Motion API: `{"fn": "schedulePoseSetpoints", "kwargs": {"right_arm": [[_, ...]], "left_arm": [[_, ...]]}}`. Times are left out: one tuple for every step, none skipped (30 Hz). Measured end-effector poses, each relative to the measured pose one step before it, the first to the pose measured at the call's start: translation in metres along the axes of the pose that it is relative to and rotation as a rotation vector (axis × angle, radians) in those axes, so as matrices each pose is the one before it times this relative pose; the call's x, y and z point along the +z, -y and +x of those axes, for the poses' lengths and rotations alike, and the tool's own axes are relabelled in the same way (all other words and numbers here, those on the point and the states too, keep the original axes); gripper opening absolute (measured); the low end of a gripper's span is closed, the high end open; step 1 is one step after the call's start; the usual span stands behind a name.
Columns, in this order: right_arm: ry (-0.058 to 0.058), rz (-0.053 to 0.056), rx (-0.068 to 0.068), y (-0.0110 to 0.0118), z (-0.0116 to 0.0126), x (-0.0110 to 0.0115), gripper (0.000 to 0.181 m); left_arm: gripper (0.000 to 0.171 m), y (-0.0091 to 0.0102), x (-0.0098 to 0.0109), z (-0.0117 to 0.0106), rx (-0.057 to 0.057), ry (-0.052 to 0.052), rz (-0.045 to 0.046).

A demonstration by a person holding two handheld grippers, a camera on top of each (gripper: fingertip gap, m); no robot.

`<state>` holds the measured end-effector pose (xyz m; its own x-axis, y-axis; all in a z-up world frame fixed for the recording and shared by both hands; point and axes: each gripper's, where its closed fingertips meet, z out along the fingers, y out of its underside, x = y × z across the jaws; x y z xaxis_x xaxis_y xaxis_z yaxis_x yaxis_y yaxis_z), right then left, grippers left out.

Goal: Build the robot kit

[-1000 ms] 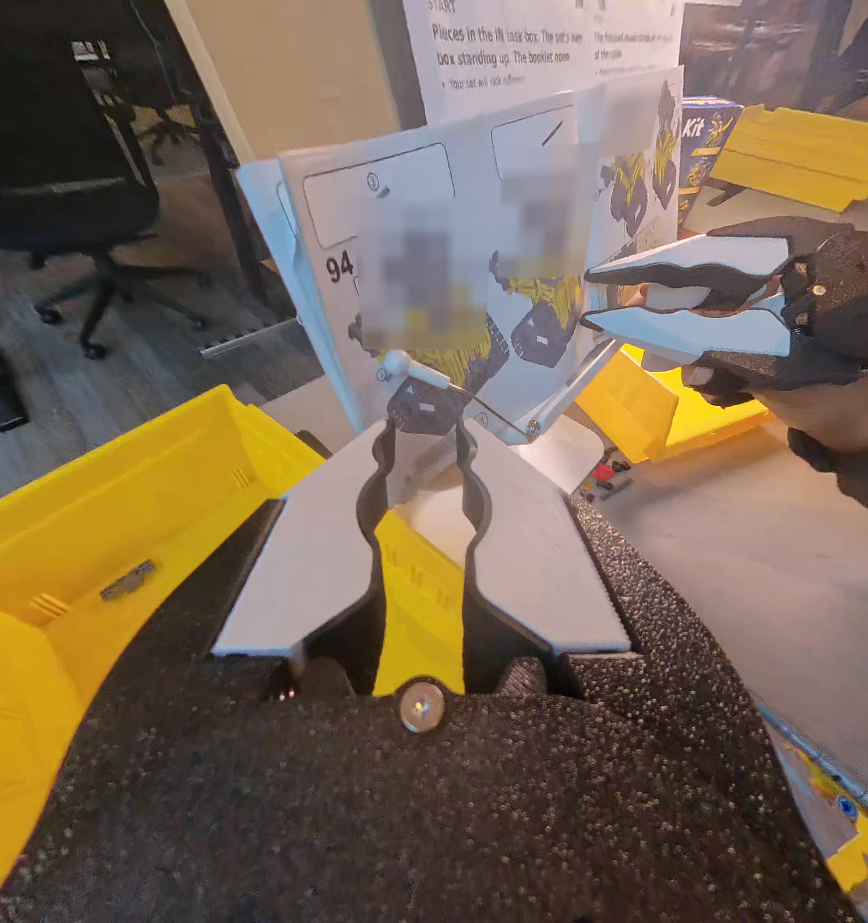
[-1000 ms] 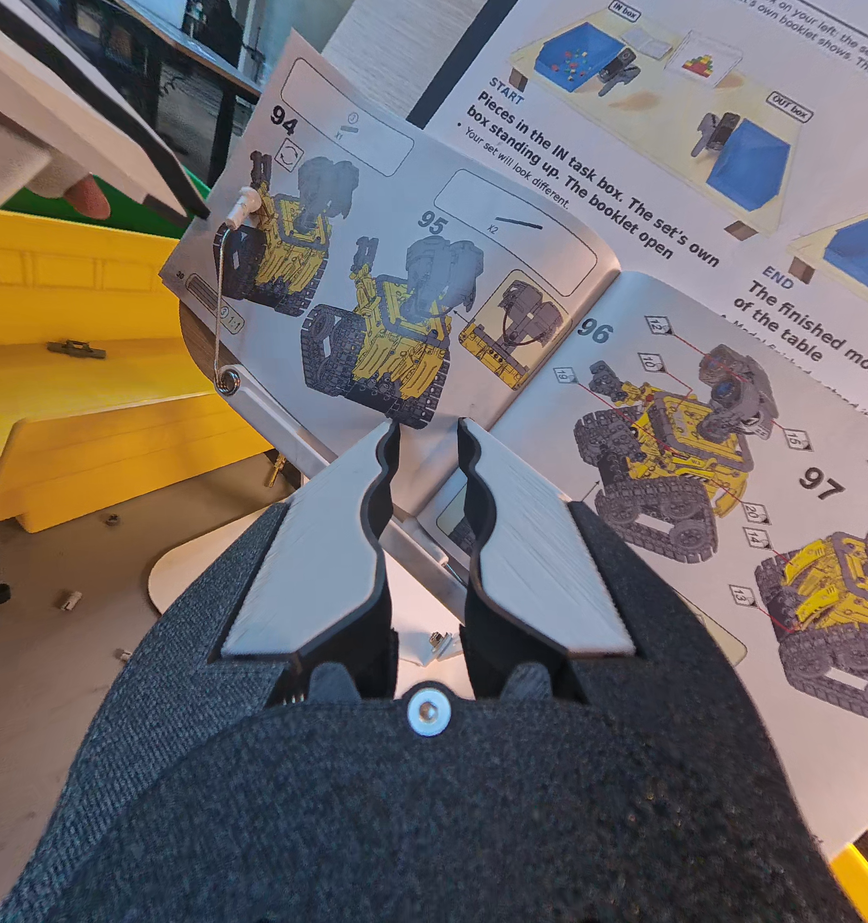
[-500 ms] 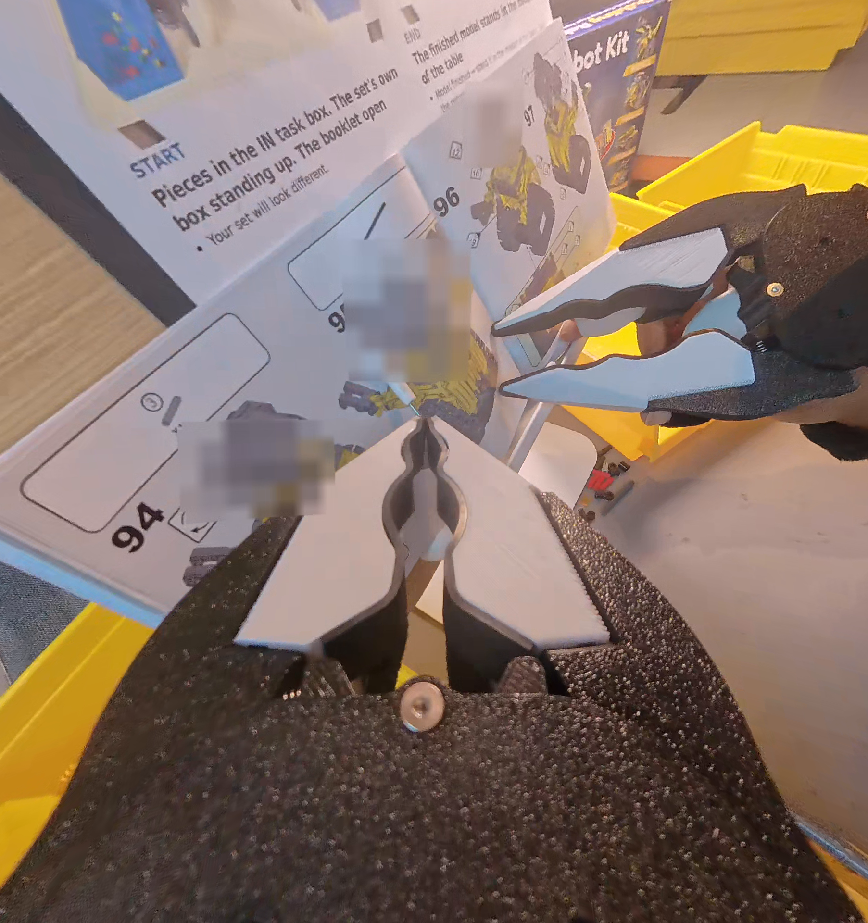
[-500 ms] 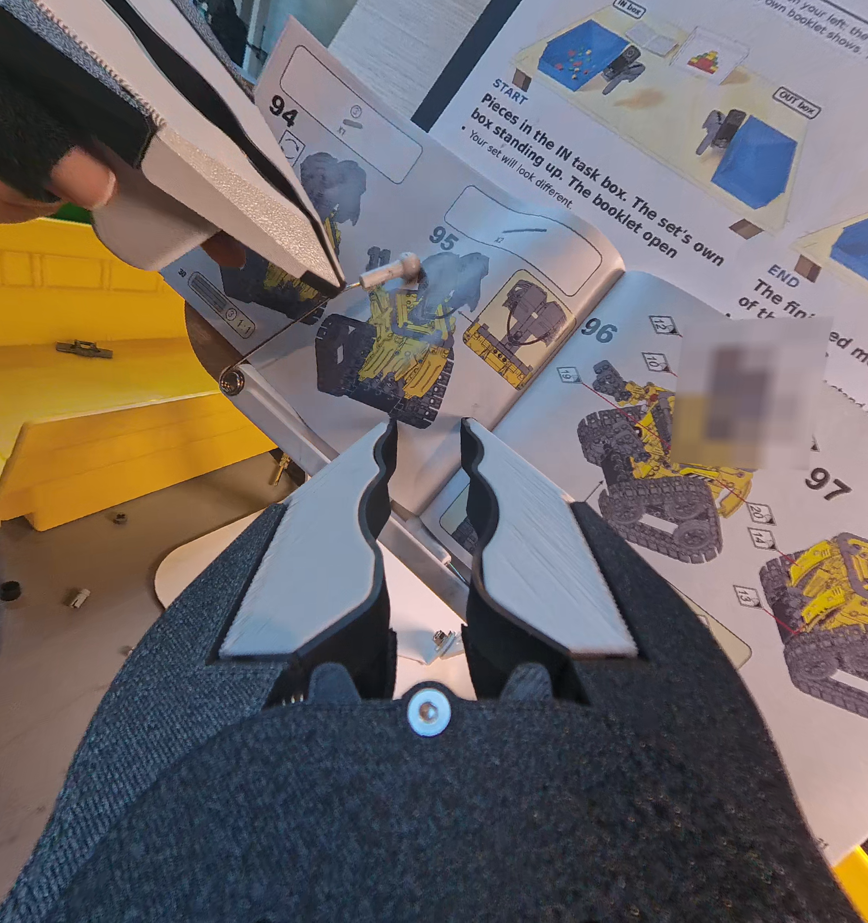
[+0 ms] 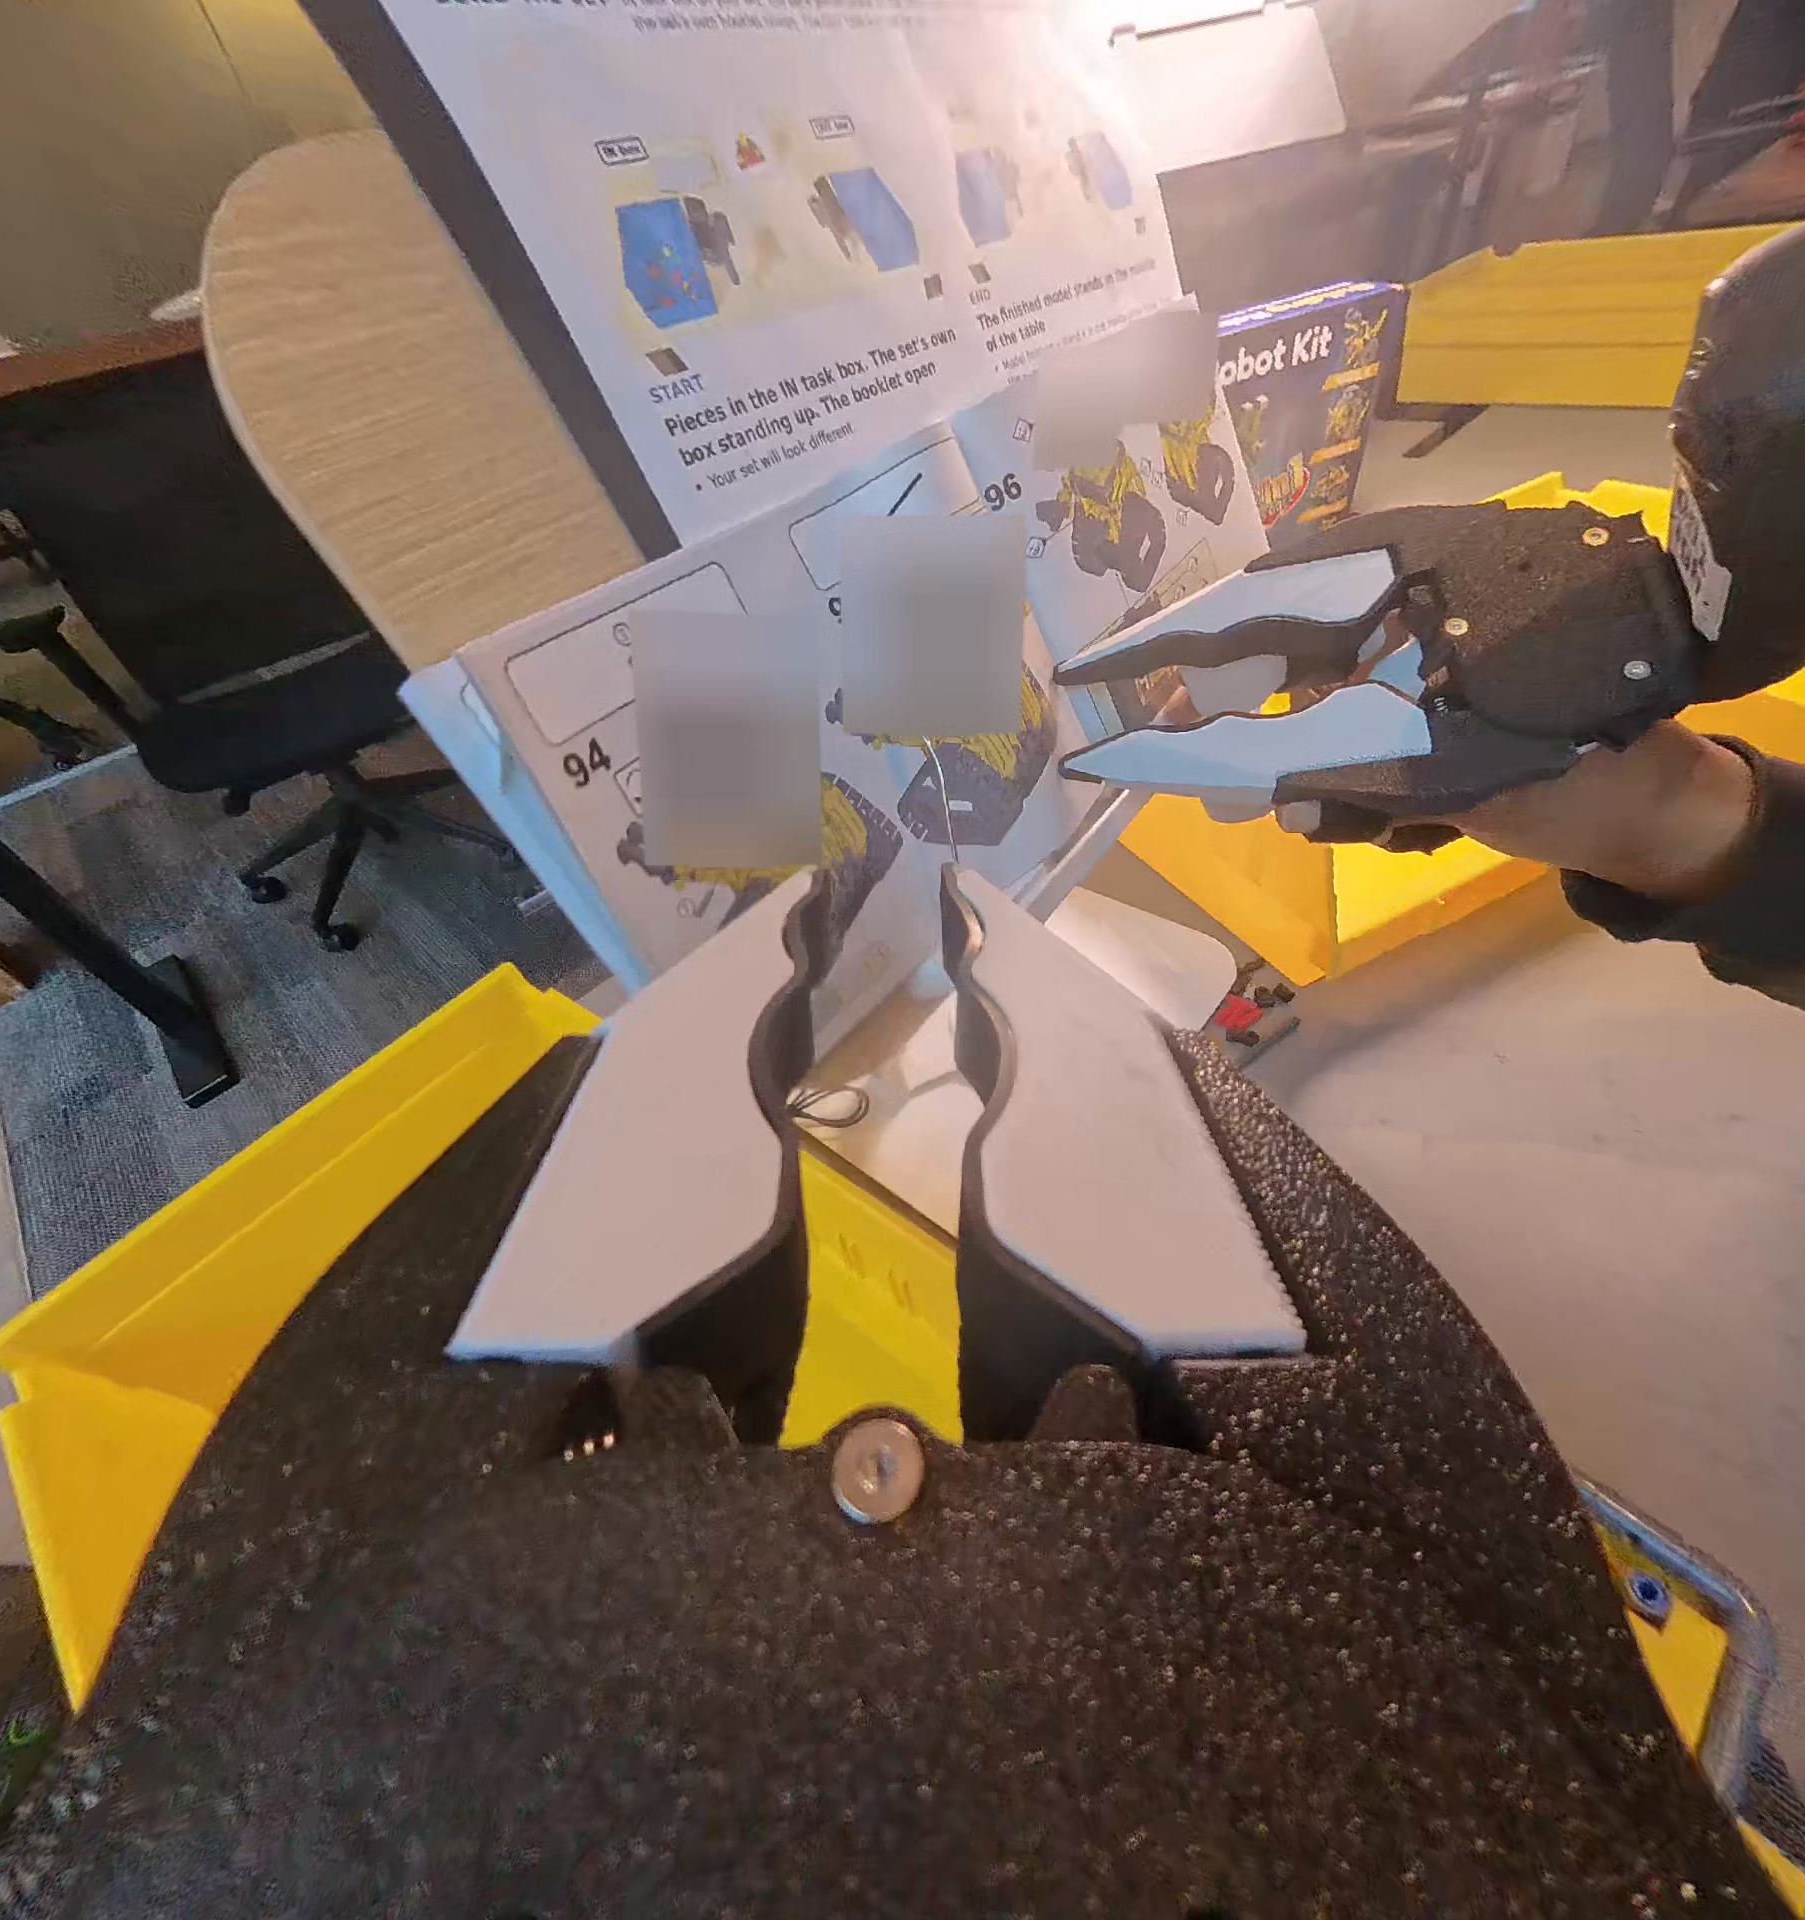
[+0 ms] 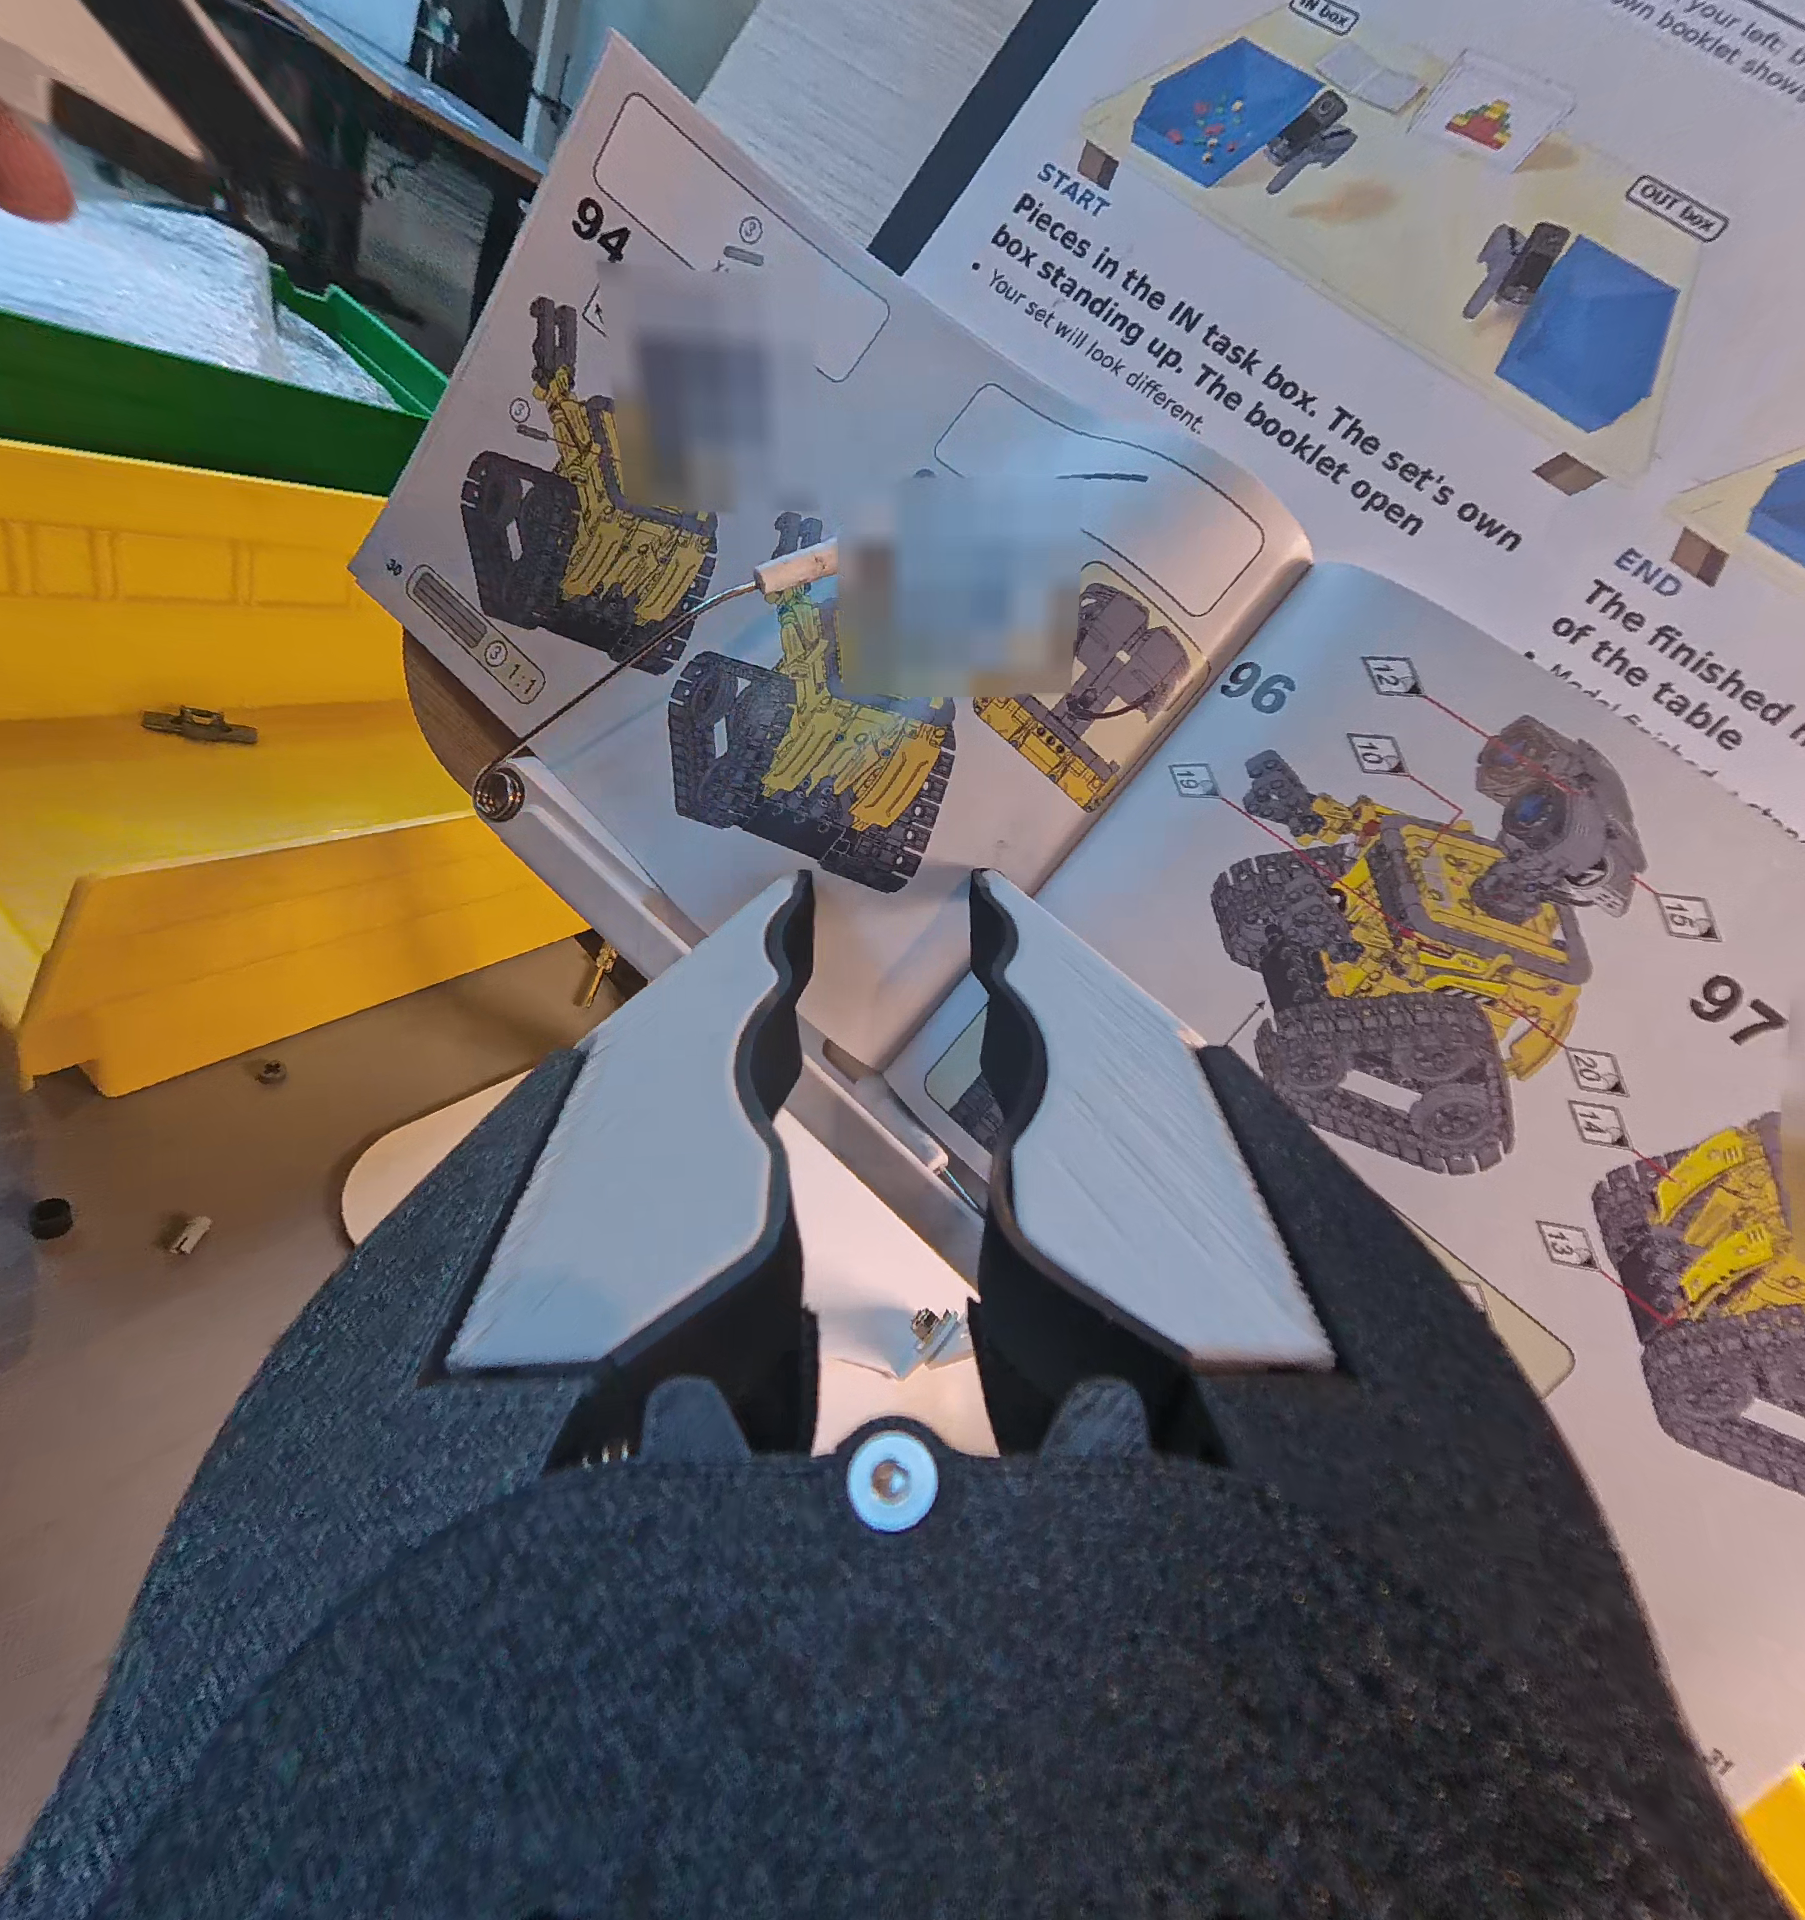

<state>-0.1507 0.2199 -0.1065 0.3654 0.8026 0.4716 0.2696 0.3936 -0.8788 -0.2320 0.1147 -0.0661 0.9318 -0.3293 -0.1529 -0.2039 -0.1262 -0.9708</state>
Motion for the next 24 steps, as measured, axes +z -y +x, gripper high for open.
{"fn": "schedulePoseSetpoints", "kwargs": {"right_arm": [[0.0011, -0.0016, -0.0007, -0.00022, -0.00036, -0.00033, 0.030], [0.0023, -0.0006, -0.0009, -0.00016, -0.00060, -0.00039, 0.031], [0.0030, -0.0014, -0.0015, -0.00015, -0.00065, -0.00036, 0.032], [0.0023, -0.0019, -0.0027, -0.00028, -0.00056, -0.00029, 0.033], [0.0002, -0.0016, -0.0028, -0.00024, -0.00025, -0.00027, 0.033], [-0.0003, -0.0017, -0.0023, -0.00009, -0.00013, -0.00052, 0.033], [0.0004, -0.0016, -0.0015, -0.00021, -0.00026, -0.00046, 0.033], [-0.0001, -0.0012, -0.0004, -0.00009, -0.00017, -0.00053, 0.033], [0.0009, -0.0009, -0.0006, -0.00002, -0.00033, -0.00042, 0.033], [0.0004, -0.0001, -0.0003, 0.00006, -0.00030, -0.00059, 0.034], [0.0008, 0.0008, 0.0007, 0.00047, -0.00033, -0.00068, 0.034], [0.0034, 0.0013, 0.0023, 0.00051, -0.00072, -0.00060, 0.034], [0.0055, 0.0014, 0.0054, 0.00053, -0.00103, -0.00052, 0.034], [0.0058, 0.0025, 0.0072, 0.00067, -0.00096, -0.00045, 0.035], [0.0066, 0.0033, 0.0075, 0.00095, -0.00121, -0.00049, 0.035], [0.0088, 0.0045, 0.0057, 0.00141, -0.00175, -0.00042, 0.036], [0.0101, 0.0072, 0.0019, 0.00226, -0.00265, -0.00050, 0.036], [0.0102, 0.0135, 0.0024, 0.00393, -0.00376, 0.00013, 0.036], [0.0143, 0.0183, 0.0049, 0.00564, -0.00596, 0.00126, 0.036], [0.0202, 0.0223, 0.0033, 0.00671, -0.00848, 0.00274, 0.035], [0.0218, 0.0234, -0.0027, 0.00753, -0.01016, 0.00496, 0.035], [0.0129, 0.0169, -0.0150, 0.00636, -0.00920, 0.00670, 0.035], [-0.0069, 0.0116, -0.0195, 0.00520, -0.00581, 0.00769, 0.034], [-0.0058, -0.0001, -0.0118, 0.00339, -0.00467, 0.00812, 0.033]], "left_arm": [[0.022, -0.00339, -0.00670, 0.00249, -0.0072, 0.0048, 0.00760], [0.024, -0.00452, -0.00621, 0.00315, -0.0057, 0.0002, 0.00149], [0.027, -0.00555, -0.00578, 0.00345, -0.0032, -0.0020, -0.00661], [0.030, -0.00585, -0.00602, 0.00289, 0.0002, 0.0004, -0.00899], [0.033, -0.00522, -0.00634, 0.00264, 0.0017, 0.0013, -0.00470], [0.036, -0.00392, -0.00641, 0.00253, -0.0041, -0.0012, 0.00205], [0.037, -0.00282, -0.00634, 0.00307, -0.0112, -0.0071, 0.00649], [0.039, -0.00251, -0.00617, 0.00320, -0.0142, -0.0113, 0.00582], [0.042, -0.00243, -0.00608, 0.00264, -0.0139, -0.0086, 0.00301], [0.044, -0.00232, -0.00587, 0.00168, -0.0119, -0.0028, 0.00198], [0.047, -0.00198, -0.00587, 0.00159, -0.0108, -0.0004, 0.00593], [0.050, -0.00177, -0.00538, 0.00256, -0.0122, -0.0036, 0.01116], [0.052, -0.00241, -0.00502, 0.00370, -0.0132, -0.0079, 0.01129], [0.055, -0.00364, -0.00441, 0.00391, -0.0124, -0.0080, 0.00694], [0.060, -0.00440, -0.00393, 0.00347, -0.0113, -0.0040, 0.00430], [0.065, -0.00453, -0.00365, 0.00302, -0.0089, -0.0003, 0.00613], [0.069, -0.00443, -0.00315, 0.00303, -0.0065, 0.0007, 0.00705], [0.072, -0.00438, -0.00283, 0.00278, -0.0066, 0.0003, 0.00628], [0.076, -0.00392, -0.00229, 0.00235, -0.0083, 0.0000, 0.00612], [0.077, -0.00314, -0.00147, 0.00212, -0.0097, -0.0020, 0.00584], [0.079, -0.00240, -0.00074, 0.00192, -0.0074, -0.0040, 0.00310], [0.081, -0.00141, -0.00029, 0.00079, -0.0022, 0.0008, -0.00109], [0.082, -0.00063, 0.00006, -0.00032, 0.0036, 0.0078, -0.00460], [0.082, -0.00032, 0.00025, -0.00105, 0.0094, 0.0133, -0.00861]]}}
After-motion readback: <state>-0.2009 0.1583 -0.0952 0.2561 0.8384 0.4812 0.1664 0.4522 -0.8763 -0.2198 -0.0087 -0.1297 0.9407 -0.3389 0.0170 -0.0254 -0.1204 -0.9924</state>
